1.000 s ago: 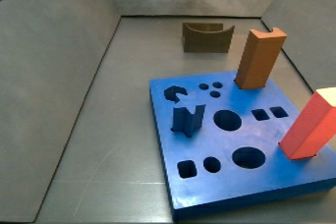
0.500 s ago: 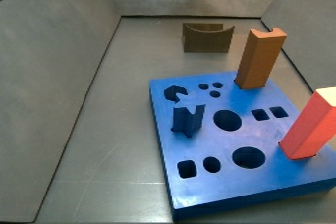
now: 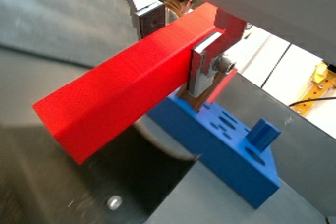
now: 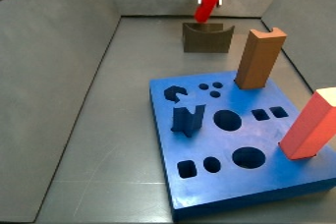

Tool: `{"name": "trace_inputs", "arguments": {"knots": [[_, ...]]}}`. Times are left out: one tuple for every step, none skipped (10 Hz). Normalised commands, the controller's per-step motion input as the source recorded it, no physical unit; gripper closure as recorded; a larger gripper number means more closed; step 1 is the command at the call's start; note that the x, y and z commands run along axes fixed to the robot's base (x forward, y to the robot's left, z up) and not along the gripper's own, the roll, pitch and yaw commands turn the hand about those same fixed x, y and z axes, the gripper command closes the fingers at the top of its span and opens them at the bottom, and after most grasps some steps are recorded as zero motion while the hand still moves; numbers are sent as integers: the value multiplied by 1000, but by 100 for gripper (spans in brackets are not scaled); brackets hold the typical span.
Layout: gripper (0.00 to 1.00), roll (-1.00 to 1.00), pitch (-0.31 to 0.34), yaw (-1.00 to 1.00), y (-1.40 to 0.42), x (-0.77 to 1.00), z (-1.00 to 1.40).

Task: Pick up the hexagon object. Move up. Place the hexagon object on the fixture. Regrasp the hexagon object. Move to above the board. Insert the hexagon object.
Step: Place the hexagon object on the fixture.

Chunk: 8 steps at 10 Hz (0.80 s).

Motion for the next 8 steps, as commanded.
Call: {"name": "trace_inputs", "arguments": {"knots": [[100, -192, 61, -241, 116, 176, -1000], [100, -173, 17, -227, 121, 169, -989], [100, -168, -5, -211, 105, 152, -868], [100, -151, -39, -171, 95, 122, -657], [100, -129, -68, -128, 137, 84, -566], [100, -123, -80, -98, 155, 76, -534], [100, -122, -81, -77, 159, 76, -529], [100, -121, -81, -49, 159, 76, -528]]}}
